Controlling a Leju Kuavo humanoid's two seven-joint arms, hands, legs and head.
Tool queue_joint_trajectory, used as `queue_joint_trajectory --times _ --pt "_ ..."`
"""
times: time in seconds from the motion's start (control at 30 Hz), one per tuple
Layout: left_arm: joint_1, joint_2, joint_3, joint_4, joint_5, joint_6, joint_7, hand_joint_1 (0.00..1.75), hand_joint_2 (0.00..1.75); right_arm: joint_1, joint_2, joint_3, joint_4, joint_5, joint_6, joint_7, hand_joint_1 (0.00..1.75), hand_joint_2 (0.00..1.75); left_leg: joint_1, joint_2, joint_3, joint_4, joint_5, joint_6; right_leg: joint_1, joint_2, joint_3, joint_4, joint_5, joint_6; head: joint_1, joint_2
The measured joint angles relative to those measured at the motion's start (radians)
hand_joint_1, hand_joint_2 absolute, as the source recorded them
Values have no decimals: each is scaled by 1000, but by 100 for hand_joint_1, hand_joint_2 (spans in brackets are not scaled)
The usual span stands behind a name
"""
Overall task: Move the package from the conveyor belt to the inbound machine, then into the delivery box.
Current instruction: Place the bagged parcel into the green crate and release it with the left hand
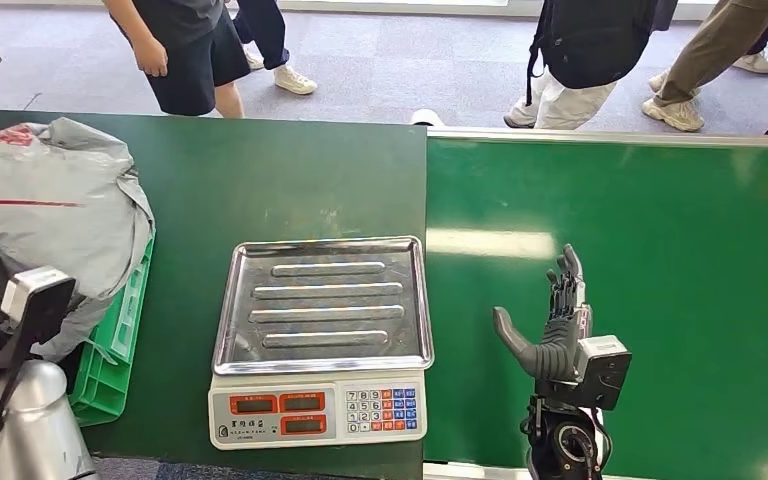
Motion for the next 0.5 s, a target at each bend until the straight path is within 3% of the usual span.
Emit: queue_joint_trajectory --times 0.1,0.2,0.5 --pt "2 45 -34 128 -64 -28 244 175 175 3 0 -3 -4 13 11 6 0 175 0 1 0 0 0 0 0 1 0 0 0 0 0 0" --pt "4 93 -90 219 -104 -76 395 175 175 2 0 -7 -5 23 22 9 0 175 0 -1 0 0 0 0 0 0 1 0 0 0 0 0" --pt "1 172 -177 327 -144 -164 518 175 175 2 0 -14 -8 35 38 16 0 175 0 -1 2 0 0 0 0 0 3 0 0 0 0 0"
